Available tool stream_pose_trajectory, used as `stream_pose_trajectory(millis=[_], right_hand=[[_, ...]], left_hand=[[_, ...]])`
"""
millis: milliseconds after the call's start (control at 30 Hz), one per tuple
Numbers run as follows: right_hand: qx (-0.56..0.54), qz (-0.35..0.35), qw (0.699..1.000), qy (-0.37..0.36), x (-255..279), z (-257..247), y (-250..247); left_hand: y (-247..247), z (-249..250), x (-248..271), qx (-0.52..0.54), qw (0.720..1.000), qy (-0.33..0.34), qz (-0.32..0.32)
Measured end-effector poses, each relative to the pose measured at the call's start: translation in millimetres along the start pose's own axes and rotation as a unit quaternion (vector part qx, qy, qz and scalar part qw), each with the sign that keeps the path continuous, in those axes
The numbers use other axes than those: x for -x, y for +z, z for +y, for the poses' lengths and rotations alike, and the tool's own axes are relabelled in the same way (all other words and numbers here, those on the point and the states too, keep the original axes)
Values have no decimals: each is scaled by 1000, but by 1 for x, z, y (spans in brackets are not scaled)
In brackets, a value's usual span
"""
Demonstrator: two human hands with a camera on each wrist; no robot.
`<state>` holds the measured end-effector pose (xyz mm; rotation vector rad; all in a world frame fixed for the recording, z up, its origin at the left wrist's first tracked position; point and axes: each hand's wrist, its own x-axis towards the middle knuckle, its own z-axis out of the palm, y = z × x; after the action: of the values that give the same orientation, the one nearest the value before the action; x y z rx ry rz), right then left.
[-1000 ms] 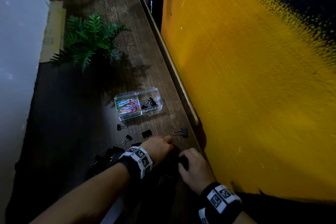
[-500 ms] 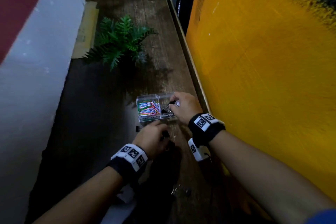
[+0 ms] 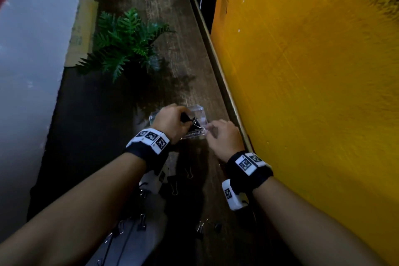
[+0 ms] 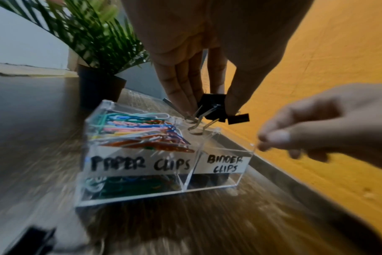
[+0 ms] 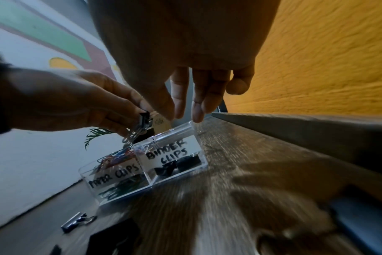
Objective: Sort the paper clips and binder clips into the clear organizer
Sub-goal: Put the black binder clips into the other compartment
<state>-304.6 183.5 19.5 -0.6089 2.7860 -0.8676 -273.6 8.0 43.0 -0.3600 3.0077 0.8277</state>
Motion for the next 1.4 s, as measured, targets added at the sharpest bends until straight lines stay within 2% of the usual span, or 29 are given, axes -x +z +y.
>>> stream_pose_trajectory(millis=[67,233,433,500,633,733,933,1100,1267,1400], right_hand=[[-21,10,1000,10,13,7,1],[-37,6,999,20,40,18,4],[-41,-9,999,35,63,26,9],[-36,-15,999,35,72,25,9],[-25,-36,999,23,96,27,12],[-12,-68,998,2,114,29,19],[21,-120,990,-78,107,9,41],[85,-166,971,-148,77,-16,56],[146,-189,965,-106,62,-29,66],[148,-189,967,-87,63,-29,67]], left_hand=[[4,3,-8,-36,999,0,-20],[16,6,-21,-150,981,30,-120],[19,11,-21,-174,974,19,-144],[14,8,-15,-150,980,18,-129],[4,-7,20,-52,997,60,2],[1,-31,65,4,998,50,39],[12,-92,169,29,996,-78,14],[12,-117,208,5,990,-144,-3],[13,-98,195,11,993,-116,-4],[17,-79,178,-6,995,-93,-46]])
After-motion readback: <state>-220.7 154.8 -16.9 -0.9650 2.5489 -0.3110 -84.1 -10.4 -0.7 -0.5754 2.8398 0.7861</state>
